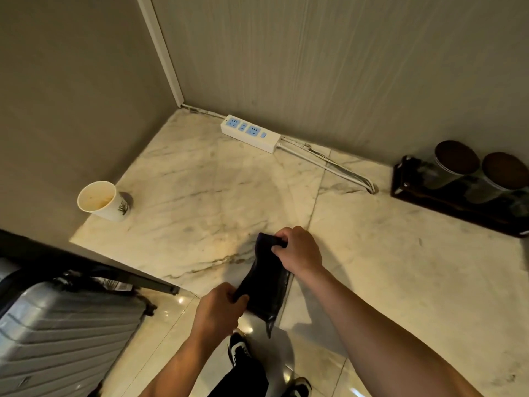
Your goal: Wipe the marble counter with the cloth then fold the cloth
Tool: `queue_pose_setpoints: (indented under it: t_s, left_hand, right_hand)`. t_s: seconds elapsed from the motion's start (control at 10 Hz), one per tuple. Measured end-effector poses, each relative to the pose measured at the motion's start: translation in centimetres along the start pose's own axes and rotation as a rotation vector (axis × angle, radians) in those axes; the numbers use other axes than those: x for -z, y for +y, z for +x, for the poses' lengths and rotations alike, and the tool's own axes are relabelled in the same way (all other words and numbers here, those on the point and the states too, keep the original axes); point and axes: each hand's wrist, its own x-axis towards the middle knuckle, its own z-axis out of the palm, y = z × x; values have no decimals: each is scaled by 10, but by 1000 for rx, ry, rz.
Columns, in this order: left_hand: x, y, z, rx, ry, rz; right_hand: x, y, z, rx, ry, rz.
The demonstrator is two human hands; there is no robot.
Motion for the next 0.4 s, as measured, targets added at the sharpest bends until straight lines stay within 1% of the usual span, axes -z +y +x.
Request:
queue_pose_setpoints:
  t_s: [0.1,0.3,0.4]
  left_hand:
    - [0,-2,2,-3,24,48]
    - [-2,1,4,-25,138,213]
    - [-2,19,2,-71,254,343]
  right_hand:
    - [-1,0,-2,4,15,-1]
    - [14,10,-25,-26,83,136]
    - [35,20,-42,-3,211,193]
